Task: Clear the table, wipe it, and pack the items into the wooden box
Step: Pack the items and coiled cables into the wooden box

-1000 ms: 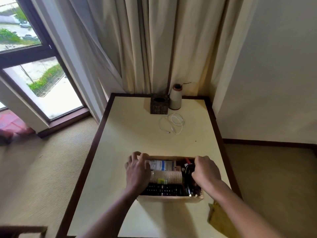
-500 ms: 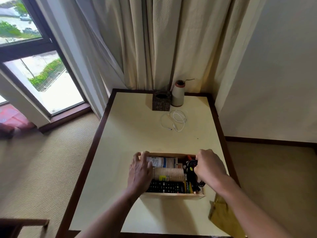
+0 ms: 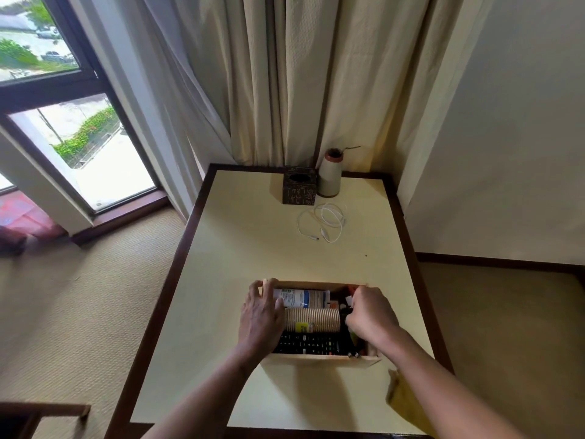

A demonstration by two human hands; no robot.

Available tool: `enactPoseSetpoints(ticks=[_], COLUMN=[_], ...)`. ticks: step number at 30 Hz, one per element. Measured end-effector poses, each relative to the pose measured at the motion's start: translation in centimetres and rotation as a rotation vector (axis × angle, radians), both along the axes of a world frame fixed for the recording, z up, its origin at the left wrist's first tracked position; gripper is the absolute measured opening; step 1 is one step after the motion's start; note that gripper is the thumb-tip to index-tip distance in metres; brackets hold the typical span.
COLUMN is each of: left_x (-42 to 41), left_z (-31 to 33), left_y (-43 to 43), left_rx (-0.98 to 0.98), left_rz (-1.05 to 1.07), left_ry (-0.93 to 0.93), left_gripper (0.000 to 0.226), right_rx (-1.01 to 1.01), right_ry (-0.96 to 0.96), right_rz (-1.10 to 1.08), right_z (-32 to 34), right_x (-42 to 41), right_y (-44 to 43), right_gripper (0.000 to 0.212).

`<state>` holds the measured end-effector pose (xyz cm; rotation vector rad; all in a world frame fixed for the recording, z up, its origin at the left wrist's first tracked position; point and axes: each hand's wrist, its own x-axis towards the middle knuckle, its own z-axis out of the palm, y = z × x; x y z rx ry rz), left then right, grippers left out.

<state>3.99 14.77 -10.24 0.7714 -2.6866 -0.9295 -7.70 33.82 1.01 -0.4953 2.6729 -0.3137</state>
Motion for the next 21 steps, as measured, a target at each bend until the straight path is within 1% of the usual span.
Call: enactPoseSetpoints(ticks=[3, 6, 10, 13, 15, 17, 20, 21], left_x=[0.0, 0.0, 0.1, 0.0, 0.0, 0.0, 0.0, 0.0], left_z=[0.0, 0.1, 0.1, 0.2, 0.2, 0.2, 0.3, 0.3], left_y=[0.0, 0.0, 0.0, 0.0, 0.0, 0.0, 0.0, 0.0], left_rx=[0.001, 0.004, 0.0, -0.002, -0.003, 0.006, 0.003, 0.003], left_rz=[0.003, 0.003, -0.003, -0.004, -0.007, -0.008, -0.013, -0.014], left_ry=[0.009, 0.02, 0.025, 0.021, 0.017, 0.015, 0.015, 0.018], left_gripper=[0.035, 0.036, 0.036, 0.035, 0.035, 0.035, 0.035, 0.035], right_rx=[-0.005, 0.013, 0.068, 0.053, 0.033, 0.013, 0.028, 0.06], right_ry=[-0.043, -0.066, -0.01, 0.076, 0.088, 0.06, -0.054, -0.087], right_rz=[-0.064, -0.056, -0.044, -0.034, 0.003, 0.057, 0.126, 0.169], right_z=[-1.2, -1.8, -1.8, -2.2, -2.5, -2.6, -1.9, -1.6], right_x=[-0.5, -0.7, -0.6, -0.6, -0.2, 0.1, 0.0, 0.0], right_y=[1.2, 2.0, 2.1, 2.5, 2.7, 2.9, 3.2, 3.3], right_gripper=[0.036, 0.031, 0.035, 0.02, 0.013, 0.01, 0.008, 0.016])
